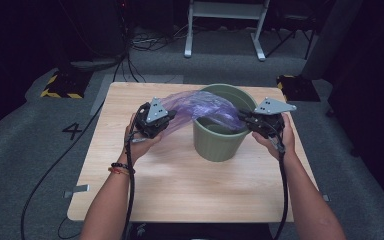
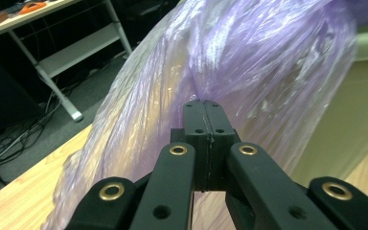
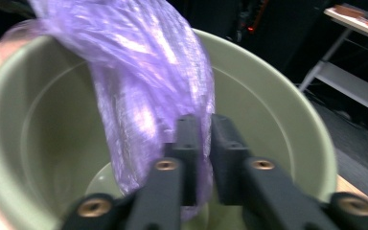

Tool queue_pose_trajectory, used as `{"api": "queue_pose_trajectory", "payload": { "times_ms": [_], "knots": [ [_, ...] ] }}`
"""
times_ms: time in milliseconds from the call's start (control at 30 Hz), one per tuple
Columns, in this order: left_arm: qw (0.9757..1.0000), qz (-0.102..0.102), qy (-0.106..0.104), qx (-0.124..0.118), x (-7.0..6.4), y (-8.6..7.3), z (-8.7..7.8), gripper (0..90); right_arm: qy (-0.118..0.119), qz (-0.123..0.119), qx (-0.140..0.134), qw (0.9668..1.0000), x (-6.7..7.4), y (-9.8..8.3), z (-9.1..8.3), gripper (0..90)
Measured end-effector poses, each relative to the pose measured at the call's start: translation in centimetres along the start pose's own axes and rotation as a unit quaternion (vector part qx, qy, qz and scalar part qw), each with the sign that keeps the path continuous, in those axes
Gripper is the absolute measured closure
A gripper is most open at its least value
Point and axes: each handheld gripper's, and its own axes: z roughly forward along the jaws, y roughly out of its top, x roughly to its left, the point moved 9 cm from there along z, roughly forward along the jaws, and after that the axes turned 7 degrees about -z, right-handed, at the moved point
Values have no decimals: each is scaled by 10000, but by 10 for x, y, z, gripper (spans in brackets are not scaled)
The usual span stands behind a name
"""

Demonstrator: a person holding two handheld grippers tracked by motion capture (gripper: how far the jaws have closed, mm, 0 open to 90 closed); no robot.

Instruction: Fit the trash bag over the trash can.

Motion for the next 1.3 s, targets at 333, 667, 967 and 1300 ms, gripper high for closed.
{"api": "queue_pose_trajectory", "payload": {
  "times_ms": [333,667,967,1300],
  "knots": [
    [9996,237,-111,-103,-19,18,-6,900,88,-91,-195,9997,10,14,-4,453],
    [9985,447,-226,-208,-38,36,-6,900,582,-363,-599,9958,40,41,-6,352],
    [9981,438,-363,-235,-43,39,-9,900,1010,-447,-267,9935,62,50,17,404],
    [9956,670,-643,-152,-64,39,-12,900,949,-399,-263,9943,69,53,29,753]
  ]
}}
